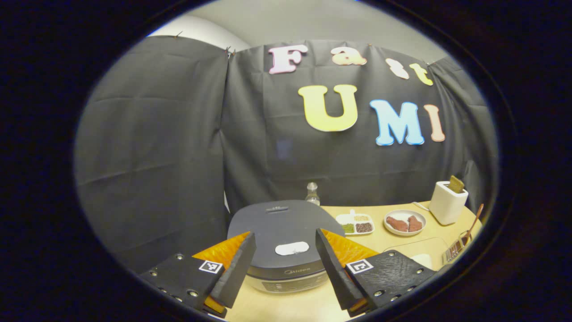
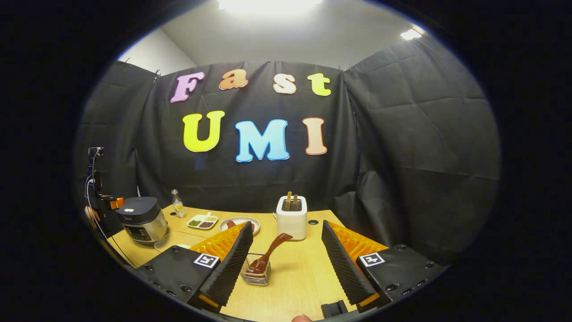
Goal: Close the left gripper, press the button to open the rice cooker; take a wooden spoon from the chopstick holder with the right hand, scoop a spoonful of rice and pour it into the rice cooker, then put the wooden spoon back into the chopstick holder.
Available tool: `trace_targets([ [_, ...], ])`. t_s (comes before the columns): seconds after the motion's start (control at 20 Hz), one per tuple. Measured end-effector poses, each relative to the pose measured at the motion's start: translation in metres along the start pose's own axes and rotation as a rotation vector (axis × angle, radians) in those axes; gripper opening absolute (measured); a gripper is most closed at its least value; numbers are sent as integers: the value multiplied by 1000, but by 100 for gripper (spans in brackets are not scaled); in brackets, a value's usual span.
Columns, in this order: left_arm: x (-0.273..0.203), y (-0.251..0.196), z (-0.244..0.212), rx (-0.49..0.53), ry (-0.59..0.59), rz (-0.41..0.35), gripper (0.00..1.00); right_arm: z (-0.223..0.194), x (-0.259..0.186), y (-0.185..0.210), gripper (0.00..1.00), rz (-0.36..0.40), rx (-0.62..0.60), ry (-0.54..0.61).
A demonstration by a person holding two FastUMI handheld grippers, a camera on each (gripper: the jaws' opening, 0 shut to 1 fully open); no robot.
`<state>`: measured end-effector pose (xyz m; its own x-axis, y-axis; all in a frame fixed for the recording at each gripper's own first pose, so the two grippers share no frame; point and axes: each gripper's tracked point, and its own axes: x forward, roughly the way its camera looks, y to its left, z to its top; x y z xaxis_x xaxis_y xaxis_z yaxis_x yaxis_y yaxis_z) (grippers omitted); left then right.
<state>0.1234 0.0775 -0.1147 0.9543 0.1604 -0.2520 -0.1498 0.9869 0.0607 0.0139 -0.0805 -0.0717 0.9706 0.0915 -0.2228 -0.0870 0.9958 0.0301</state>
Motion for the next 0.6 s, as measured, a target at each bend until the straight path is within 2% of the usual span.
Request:
trace_targets([
  [0.3, -101, -16, 63, -46, -134, -56, 83, 20, -6, 10, 98, 44, 30, -44],
  [0.6, -154, -7, 92, -36, -233, -91, 82, 42, -18, 29, 98, 36, 34, -102],
])
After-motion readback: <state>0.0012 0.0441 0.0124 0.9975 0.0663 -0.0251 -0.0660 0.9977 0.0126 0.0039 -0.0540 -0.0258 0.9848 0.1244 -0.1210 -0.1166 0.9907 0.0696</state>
